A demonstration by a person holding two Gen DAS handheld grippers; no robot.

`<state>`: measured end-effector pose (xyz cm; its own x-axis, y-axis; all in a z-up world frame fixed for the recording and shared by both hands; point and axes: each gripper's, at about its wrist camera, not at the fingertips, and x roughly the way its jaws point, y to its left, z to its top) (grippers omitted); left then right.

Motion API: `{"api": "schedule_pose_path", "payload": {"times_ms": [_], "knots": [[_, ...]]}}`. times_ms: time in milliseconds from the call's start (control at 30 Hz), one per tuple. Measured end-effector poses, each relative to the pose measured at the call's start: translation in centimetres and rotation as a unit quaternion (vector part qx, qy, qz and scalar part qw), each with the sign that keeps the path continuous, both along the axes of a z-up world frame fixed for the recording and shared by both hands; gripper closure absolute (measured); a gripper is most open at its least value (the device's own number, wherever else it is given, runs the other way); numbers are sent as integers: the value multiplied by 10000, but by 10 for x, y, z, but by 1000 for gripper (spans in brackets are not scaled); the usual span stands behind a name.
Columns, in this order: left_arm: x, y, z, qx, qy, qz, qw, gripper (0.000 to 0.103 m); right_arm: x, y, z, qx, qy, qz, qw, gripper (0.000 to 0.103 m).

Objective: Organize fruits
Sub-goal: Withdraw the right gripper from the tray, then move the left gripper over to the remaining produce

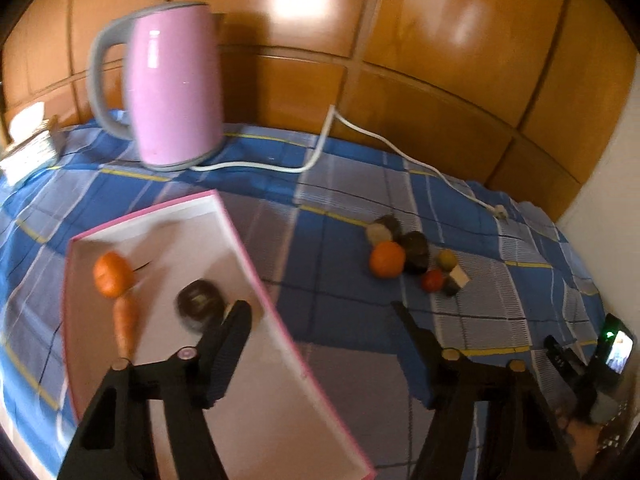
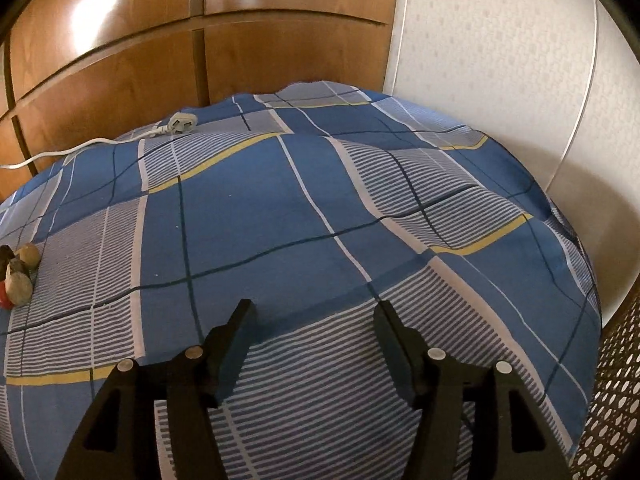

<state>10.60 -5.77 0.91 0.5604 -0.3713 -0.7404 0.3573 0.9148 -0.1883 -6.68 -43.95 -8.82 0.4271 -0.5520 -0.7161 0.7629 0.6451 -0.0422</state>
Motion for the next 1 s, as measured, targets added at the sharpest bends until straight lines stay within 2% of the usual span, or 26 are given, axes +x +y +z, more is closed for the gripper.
{"api": "schedule_pose_path", "payload": {"times_ms": [67,200,333,400,467,600,700,800,1000], "knots": [[7,-10,0,-19,65,-127,9999,41,1,0,0,-8,1,1,10000,40],[16,-25,-3,7,105,-340,9994,44,2,0,-1,-15,-2,5,10000,40],[27,-35,-9,43,254,-369,9990,45,2,0,-1,-20,0,6,10000,40],[30,-39,-11,56,312,-394,9987,50,2,0,-1,-26,4,9,10000,40],[31,-45,-13,40,365,-465,9982,52,3,-1,-1,-28,6,10,10000,40],[23,-67,-11,4,315,-907,9954,58,3,0,-2,-45,17,12,10000,40],[14,-92,-9,-24,197,-1442,9894,59,3,0,-2,-56,22,14,10000,40],[4,-122,-11,84,87,-2108,9775,59,3,0,-2,-56,22,15,10000,39],[2,-167,-24,517,-34,-2740,9603,56,3,0,-2,-55,20,15,10000,39]]}}
